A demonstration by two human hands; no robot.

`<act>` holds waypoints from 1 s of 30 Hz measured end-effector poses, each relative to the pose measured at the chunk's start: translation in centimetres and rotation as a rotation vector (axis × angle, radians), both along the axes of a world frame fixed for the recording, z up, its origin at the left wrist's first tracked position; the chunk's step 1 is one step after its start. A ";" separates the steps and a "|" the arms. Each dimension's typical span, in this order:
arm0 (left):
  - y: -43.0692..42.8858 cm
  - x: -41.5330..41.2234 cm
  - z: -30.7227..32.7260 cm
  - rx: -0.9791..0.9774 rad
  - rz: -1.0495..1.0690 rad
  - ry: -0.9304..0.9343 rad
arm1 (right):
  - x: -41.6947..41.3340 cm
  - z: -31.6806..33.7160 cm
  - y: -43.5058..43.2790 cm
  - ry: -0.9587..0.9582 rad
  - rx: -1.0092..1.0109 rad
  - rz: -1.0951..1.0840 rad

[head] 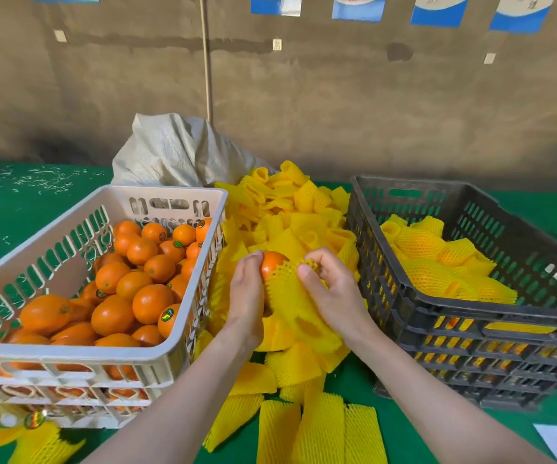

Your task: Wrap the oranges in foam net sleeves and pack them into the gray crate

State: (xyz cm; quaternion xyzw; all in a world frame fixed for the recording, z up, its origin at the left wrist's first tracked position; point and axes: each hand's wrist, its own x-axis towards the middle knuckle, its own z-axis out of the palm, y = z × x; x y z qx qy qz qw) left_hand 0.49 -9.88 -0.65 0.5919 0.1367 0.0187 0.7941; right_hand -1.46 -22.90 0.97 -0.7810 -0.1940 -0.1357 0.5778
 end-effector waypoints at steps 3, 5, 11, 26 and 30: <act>0.0 -0.4 -0.4 -0.127 -0.052 0.110 | 0.7 0.5 -0.4 -0.025 -0.024 0.069; 0.1 -0.3 -0.5 -0.212 -0.094 0.123 | 1.1 0.6 -0.6 -0.029 -0.074 0.119; 0.0 -0.8 0.0 -0.483 -0.316 0.026 | 1.3 -0.2 -0.4 0.038 -0.043 0.055; -0.5 -1.2 -1.4 -0.106 -0.401 -0.276 | 0.2 -0.3 -0.6 -0.109 0.127 -0.310; -1.5 -1.3 -0.7 -0.294 -0.384 -0.153 | 0.5 0.0 -0.4 -0.131 0.081 -0.367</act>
